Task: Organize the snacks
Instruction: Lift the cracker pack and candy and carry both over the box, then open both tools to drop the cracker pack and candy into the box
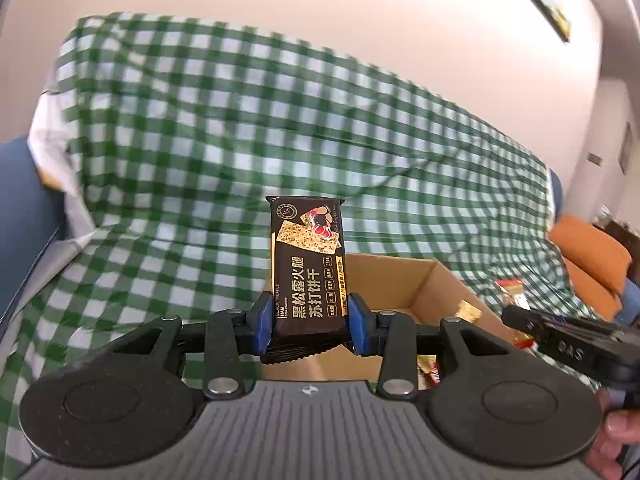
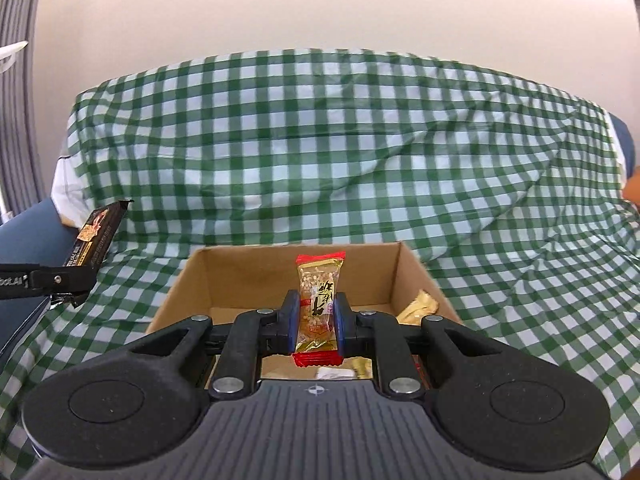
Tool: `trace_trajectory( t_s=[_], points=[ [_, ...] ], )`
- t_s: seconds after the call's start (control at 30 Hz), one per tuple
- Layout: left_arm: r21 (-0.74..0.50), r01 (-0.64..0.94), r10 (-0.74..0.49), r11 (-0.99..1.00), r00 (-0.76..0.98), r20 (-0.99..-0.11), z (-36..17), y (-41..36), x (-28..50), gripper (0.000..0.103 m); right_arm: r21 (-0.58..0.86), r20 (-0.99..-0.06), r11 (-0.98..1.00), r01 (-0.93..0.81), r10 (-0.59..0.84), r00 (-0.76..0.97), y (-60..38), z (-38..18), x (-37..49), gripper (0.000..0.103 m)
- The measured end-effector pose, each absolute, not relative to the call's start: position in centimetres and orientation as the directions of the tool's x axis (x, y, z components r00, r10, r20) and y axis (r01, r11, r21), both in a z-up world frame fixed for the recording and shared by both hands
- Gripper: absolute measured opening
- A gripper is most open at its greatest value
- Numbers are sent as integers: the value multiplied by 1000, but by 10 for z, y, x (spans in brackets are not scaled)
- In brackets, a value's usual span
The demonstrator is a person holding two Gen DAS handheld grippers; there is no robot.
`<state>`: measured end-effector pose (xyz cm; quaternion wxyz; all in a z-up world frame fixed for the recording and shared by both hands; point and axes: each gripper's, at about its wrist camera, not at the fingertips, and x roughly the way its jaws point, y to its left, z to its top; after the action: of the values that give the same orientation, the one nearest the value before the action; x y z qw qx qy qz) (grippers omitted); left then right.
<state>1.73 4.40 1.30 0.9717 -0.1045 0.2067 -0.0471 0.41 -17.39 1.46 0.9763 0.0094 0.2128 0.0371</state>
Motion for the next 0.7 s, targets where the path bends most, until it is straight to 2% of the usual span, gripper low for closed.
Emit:
trace_trajectory(
  t_s=[0.23,0.7],
  points=[
    [-156,130,-180,979,912,-368,11,18,17,43,47,-407,999,-7,26,913,-186,14,7,18],
    [-127,193,-227,973,906,-359,3,-5,26,43,19,-381,1000,20,-11,924,-183,16,3,18]
  ],
)
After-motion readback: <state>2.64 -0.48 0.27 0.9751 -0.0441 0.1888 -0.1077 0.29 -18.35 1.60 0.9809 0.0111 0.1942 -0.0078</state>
